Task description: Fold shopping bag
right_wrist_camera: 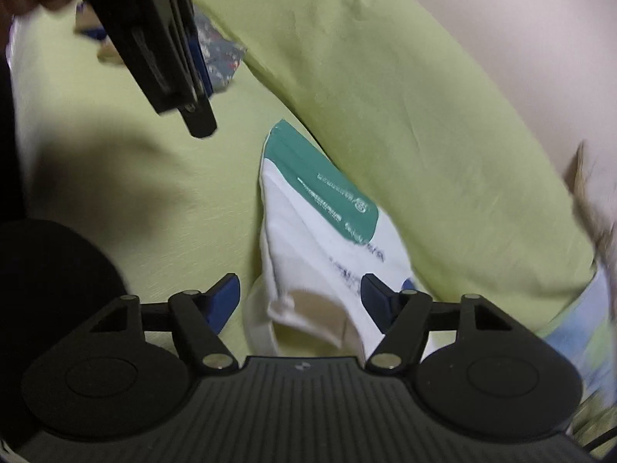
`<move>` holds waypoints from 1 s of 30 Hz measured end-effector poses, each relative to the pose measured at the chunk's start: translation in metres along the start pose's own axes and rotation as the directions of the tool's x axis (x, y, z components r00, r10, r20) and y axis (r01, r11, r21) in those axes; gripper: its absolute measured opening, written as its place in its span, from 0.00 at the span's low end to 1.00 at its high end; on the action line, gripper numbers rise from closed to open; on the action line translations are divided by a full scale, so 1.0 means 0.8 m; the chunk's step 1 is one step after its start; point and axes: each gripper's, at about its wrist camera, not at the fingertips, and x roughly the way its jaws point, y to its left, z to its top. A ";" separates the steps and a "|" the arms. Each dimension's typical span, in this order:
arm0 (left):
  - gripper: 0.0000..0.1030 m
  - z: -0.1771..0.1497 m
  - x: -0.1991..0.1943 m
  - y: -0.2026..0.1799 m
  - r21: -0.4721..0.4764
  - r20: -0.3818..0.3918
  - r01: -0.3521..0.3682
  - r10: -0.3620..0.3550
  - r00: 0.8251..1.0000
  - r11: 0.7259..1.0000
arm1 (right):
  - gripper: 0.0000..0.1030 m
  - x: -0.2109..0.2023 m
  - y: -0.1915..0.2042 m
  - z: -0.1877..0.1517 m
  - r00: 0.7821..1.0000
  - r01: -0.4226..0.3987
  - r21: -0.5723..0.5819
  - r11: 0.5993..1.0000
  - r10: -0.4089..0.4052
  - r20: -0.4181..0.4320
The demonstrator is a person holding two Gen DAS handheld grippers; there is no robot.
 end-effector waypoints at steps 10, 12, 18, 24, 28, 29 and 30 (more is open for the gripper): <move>0.44 -0.013 0.034 -0.012 0.190 -0.016 -0.066 0.070 0.997 0.980 | 0.17 -0.025 -0.096 -0.088 0.981 0.046 0.072 0.996 -0.031 -0.191; 0.51 -0.014 0.046 -0.028 0.308 0.010 -0.106 0.108 0.994 0.945 | 0.19 -0.030 -0.115 -0.105 0.973 0.057 0.086 0.995 -0.036 -0.229; 0.53 -0.035 0.085 -0.076 0.714 0.146 -0.224 0.172 0.974 0.663 | 0.33 -0.050 -0.132 -0.127 0.967 0.094 0.138 0.986 -0.057 -0.248; 0.53 -0.056 0.115 -0.076 0.896 0.227 -0.266 0.147 0.963 0.355 | 0.52 -0.043 -0.085 -0.129 0.968 0.092 0.055 0.994 -0.077 -0.240; 0.36 -0.056 0.129 -0.077 0.923 0.244 -0.260 0.089 0.966 0.284 | 0.50 -0.034 -0.068 -0.140 0.959 0.138 0.010 0.990 -0.131 -0.250; 0.31 -0.052 0.130 -0.077 0.919 0.245 -0.259 0.083 0.966 0.297 | 0.50 -0.033 -0.069 -0.141 0.958 0.149 0.002 0.989 -0.144 -0.250; 0.30 -0.049 0.130 -0.078 0.912 0.250 -0.261 0.078 0.965 0.315 | 0.50 -0.033 -0.070 -0.142 0.956 0.160 -0.006 0.987 -0.156 -0.250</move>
